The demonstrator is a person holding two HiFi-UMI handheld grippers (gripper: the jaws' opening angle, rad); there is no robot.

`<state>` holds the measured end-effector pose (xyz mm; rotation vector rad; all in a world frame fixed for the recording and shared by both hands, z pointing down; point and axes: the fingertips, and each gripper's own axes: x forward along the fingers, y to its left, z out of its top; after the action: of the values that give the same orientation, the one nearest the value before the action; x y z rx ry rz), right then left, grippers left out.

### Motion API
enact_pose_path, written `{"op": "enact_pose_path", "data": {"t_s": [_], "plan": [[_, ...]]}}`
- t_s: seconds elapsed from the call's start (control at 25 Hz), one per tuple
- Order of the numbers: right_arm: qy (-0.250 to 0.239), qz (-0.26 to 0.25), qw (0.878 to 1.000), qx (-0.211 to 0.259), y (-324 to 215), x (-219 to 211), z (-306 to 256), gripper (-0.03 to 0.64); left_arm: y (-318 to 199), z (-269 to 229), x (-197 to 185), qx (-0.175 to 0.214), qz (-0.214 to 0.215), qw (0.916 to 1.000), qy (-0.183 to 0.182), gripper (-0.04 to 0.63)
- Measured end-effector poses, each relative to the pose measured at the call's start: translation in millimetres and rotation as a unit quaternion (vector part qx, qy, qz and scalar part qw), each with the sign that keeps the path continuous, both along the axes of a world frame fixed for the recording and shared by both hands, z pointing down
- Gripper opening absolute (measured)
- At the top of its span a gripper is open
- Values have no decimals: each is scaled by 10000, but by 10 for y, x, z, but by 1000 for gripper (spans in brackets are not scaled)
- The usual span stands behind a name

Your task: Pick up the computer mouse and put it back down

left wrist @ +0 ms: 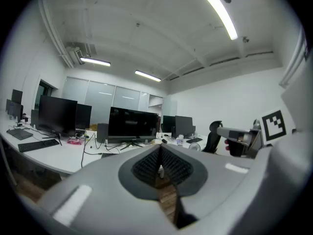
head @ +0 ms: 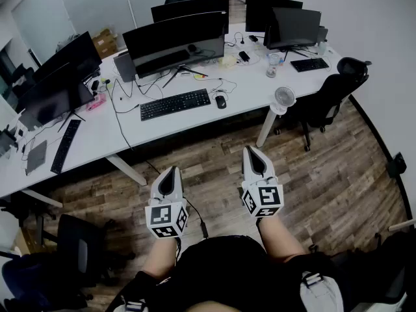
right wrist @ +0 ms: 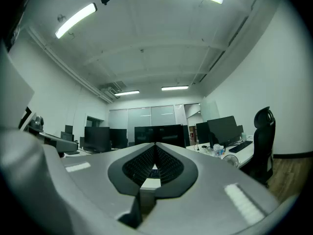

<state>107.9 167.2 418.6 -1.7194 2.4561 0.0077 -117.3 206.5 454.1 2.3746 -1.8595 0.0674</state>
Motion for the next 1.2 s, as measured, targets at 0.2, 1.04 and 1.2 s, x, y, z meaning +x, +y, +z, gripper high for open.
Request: {"op": "enact_pose_path", "data": {"t_s": [0.2,1.04,1.2], "plan": [[-259,132,9996,62,32,-13,-33,-2,29,1,-141,-61,-13,9999,149,54],[9,623,9980,119,-154,-398,76,-2,-324,231,-748,-151,260,9990,331,54],[-22,614,9981,72,-423,-366,172,-3,-581,272,-750,-123,188,9994,273,54]]}}
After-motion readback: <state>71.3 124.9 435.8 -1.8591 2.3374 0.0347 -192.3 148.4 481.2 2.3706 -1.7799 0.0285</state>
